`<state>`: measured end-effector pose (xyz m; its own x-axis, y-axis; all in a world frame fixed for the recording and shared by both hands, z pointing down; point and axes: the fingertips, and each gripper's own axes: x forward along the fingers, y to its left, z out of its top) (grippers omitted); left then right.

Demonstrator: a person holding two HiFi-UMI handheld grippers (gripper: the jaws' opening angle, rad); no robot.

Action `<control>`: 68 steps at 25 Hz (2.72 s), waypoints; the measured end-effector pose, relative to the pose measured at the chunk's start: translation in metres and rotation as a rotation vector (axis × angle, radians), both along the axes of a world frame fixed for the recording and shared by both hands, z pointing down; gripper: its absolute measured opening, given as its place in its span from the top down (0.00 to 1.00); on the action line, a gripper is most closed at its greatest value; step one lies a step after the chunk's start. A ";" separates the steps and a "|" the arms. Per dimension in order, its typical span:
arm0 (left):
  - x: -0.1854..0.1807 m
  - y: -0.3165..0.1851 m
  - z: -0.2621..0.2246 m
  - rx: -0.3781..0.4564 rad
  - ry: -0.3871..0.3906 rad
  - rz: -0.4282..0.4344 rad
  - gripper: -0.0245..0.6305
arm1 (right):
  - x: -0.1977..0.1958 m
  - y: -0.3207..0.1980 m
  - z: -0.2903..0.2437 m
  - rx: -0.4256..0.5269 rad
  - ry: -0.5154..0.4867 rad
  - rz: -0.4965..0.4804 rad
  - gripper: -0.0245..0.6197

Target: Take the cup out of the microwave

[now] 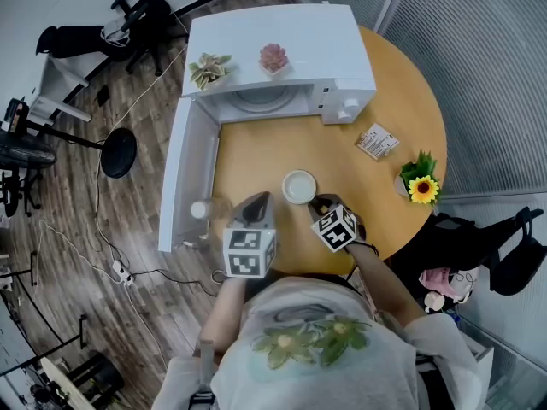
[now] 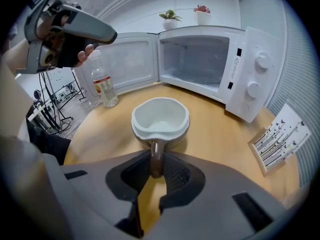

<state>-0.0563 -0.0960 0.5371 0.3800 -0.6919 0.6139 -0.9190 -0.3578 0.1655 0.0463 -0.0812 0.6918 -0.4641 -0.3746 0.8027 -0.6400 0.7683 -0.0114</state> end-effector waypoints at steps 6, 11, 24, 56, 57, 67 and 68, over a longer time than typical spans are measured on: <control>0.002 0.003 -0.001 0.002 0.004 0.005 0.96 | -0.002 0.007 0.003 -0.050 0.014 -0.020 0.82; 0.000 0.006 -0.003 0.011 0.004 -0.003 0.96 | -0.002 0.005 -0.015 -0.014 -0.008 0.004 0.79; -0.003 0.014 -0.011 0.037 0.016 -0.018 0.96 | -0.007 -0.002 -0.097 0.169 -0.140 0.095 0.79; 0.027 0.039 -0.070 0.198 0.095 0.009 0.96 | -0.010 0.022 -0.233 0.306 -0.436 0.284 0.94; 0.027 0.040 -0.072 0.200 0.102 0.006 0.96 | -0.010 0.023 -0.235 0.305 -0.436 0.281 0.94; 0.035 0.042 -0.094 0.248 0.134 -0.002 0.96 | -0.009 0.027 -0.238 0.293 -0.443 0.253 0.94; 0.035 0.043 -0.094 0.247 0.133 -0.001 0.96 | -0.009 0.027 -0.238 0.292 -0.440 0.251 0.94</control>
<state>-0.0209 -0.0532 0.4434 0.4454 -0.8146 0.3717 -0.8953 -0.4015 0.1929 0.0377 -0.0538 0.4537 -0.5989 -0.6931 0.4012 -0.7859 0.6049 -0.1283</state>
